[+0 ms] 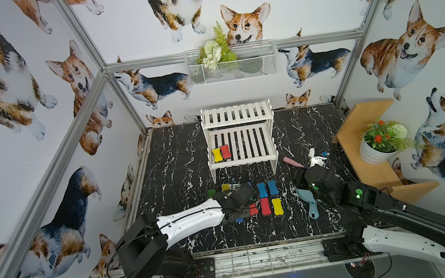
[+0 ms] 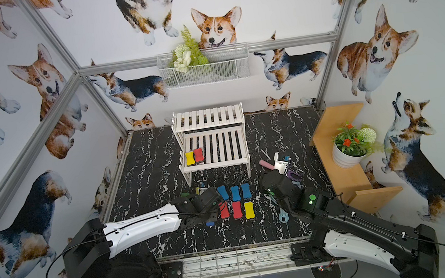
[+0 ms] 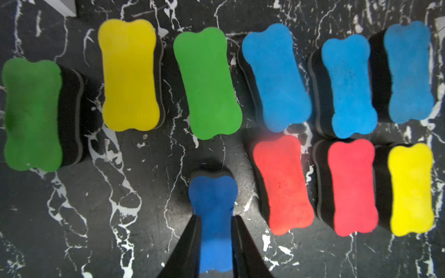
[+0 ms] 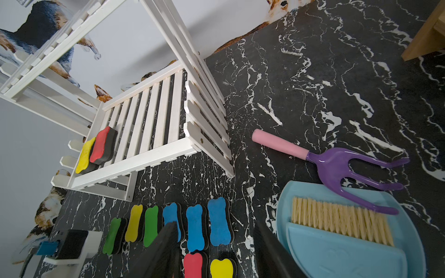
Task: Remove the whiteboard erasers from the shelf
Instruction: Place the whiteboard eraser at the center of the board, then pick up the whiteboard eraser from the shelf.
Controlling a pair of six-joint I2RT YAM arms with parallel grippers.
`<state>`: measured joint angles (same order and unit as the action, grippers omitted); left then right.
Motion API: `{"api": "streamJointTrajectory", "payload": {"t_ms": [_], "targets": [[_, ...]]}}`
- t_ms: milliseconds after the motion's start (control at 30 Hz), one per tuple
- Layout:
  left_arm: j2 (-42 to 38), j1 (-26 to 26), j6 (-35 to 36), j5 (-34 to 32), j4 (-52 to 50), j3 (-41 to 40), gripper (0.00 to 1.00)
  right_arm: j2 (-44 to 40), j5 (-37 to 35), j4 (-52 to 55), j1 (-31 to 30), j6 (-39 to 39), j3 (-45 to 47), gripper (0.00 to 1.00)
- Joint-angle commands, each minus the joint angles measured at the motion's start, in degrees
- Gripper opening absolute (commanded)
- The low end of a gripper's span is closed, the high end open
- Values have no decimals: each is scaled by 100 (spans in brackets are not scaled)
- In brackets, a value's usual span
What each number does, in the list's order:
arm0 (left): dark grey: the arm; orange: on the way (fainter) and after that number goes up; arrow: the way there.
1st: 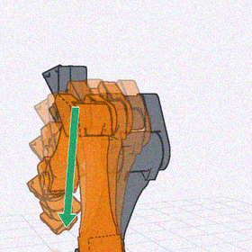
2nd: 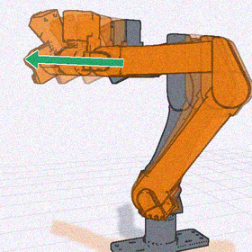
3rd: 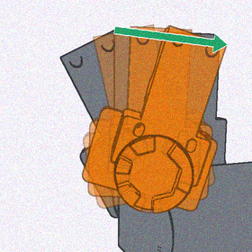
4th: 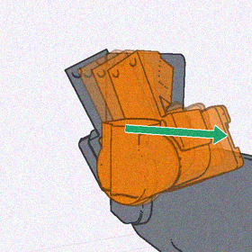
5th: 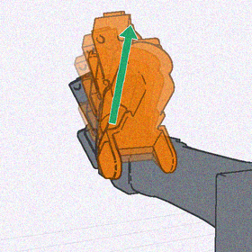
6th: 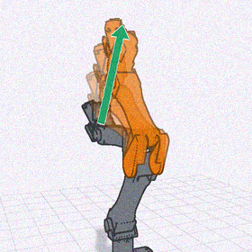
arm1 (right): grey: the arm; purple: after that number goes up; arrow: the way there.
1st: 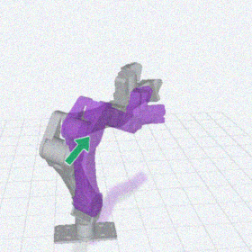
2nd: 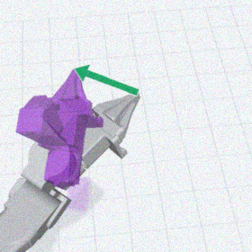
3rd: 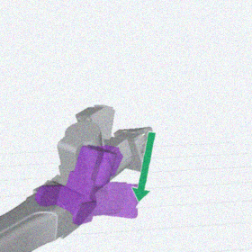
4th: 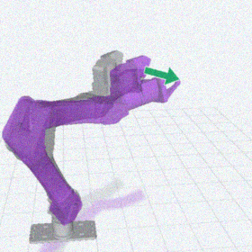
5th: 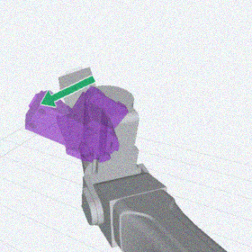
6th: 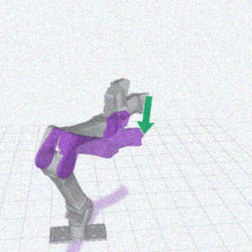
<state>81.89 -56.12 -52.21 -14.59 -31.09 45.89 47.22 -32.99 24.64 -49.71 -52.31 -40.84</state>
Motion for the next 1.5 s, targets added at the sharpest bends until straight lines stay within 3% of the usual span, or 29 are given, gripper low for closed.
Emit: {"api": "streamJointTrajectory", "payload": {"t_ms": [0, 133, 367, 533, 767, 900, 1467], "targets": [[174, 2, 62, 99, 93, 93, 27, 6, -111, 103, 14, -61, -20, 56], [227, -4, 146, 36, -81, 275, 27, 26, -93, 117, 23, -40, -40, 57], [-948, 4, 405, -447, -451, 465, 51, -4, -19, 58, 32, 67, -71, 57], [-1095, 385, 1176, -115, -824, 1250, 62, 55, 38, 2, 32, 132, -133, 57], [-813, 1944, 2332, 792, -1027, 2524, 66, 141, 165, -93, 34, 198, -122, 57], [-302, 2052, 2606, 674, -1024, 2899, 66, 232, 214, -103, 32, 252, -150, 57], [760, 2307, 2869, 105, 64, 3092, 62, 261, 203, -162, 32, 239, -82, 57]]}}
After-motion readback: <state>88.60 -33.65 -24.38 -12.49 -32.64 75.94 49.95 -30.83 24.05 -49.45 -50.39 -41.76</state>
